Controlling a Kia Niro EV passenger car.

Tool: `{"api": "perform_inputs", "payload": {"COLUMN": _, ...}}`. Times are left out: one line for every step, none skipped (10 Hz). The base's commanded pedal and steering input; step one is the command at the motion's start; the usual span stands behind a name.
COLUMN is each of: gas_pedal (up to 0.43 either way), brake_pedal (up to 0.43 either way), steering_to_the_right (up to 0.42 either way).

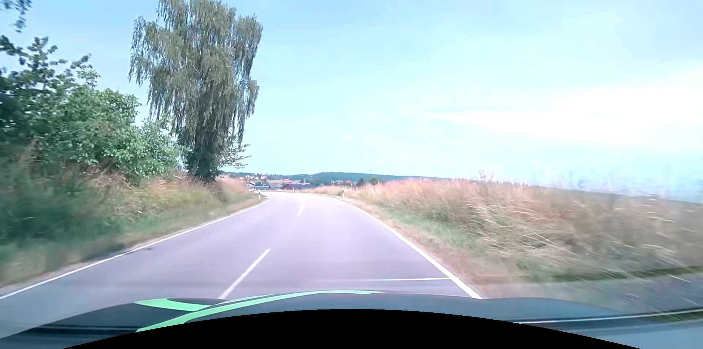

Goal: Follow the waypoints while adhering to traffic rules and regulations

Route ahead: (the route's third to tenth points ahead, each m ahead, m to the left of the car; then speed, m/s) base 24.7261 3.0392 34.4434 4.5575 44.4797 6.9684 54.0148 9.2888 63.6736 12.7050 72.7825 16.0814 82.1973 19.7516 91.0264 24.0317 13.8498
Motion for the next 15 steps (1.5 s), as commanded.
{"api": "perform_inputs", "payload": {"gas_pedal": 0.319, "brake_pedal": 0.000, "steering_to_the_right": -0.033}}
{"api": "perform_inputs", "payload": {"gas_pedal": 0.311, "brake_pedal": 0.000, "steering_to_the_right": -0.032}}
{"api": "perform_inputs", "payload": {"gas_pedal": 0.299, "brake_pedal": 0.000, "steering_to_the_right": -0.031}}
{"api": "perform_inputs", "payload": {"gas_pedal": 0.287, "brake_pedal": 0.000, "steering_to_the_right": -0.029}}
{"api": "perform_inputs", "payload": {"gas_pedal": 0.287, "brake_pedal": 0.000, "steering_to_the_right": -0.029}}
{"api": "perform_inputs", "payload": {"gas_pedal": 0.280, "brake_pedal": 0.000, "steering_to_the_right": -0.029}}
{"api": "perform_inputs", "payload": {"gas_pedal": 0.268, "brake_pedal": 0.000, "steering_to_the_right": -0.028}}
{"api": "perform_inputs", "payload": {"gas_pedal": 0.260, "brake_pedal": 0.000, "steering_to_the_right": -0.028}}
{"api": "perform_inputs", "payload": {"gas_pedal": 0.260, "brake_pedal": 0.000, "steering_to_the_right": -0.028}}
{"api": "perform_inputs", "payload": {"gas_pedal": 0.248, "brake_pedal": 0.000, "steering_to_the_right": -0.028}}
{"api": "perform_inputs", "payload": {"gas_pedal": 0.240, "brake_pedal": 0.000, "steering_to_the_right": -0.028}}
{"api": "perform_inputs", "payload": {"gas_pedal": 0.240, "brake_pedal": 0.000, "steering_to_the_right": -0.028}}
{"api": "perform_inputs", "payload": {"gas_pedal": 0.220, "brake_pedal": 0.000, "steering_to_the_right": -0.027}}
{"api": "perform_inputs", "payload": {"gas_pedal": 0.209, "brake_pedal": 0.000, "steering_to_the_right": -0.026}}
{"api": "perform_inputs", "payload": {"gas_pedal": 0.177, "brake_pedal": 0.000, "steering_to_the_right": -0.026}}
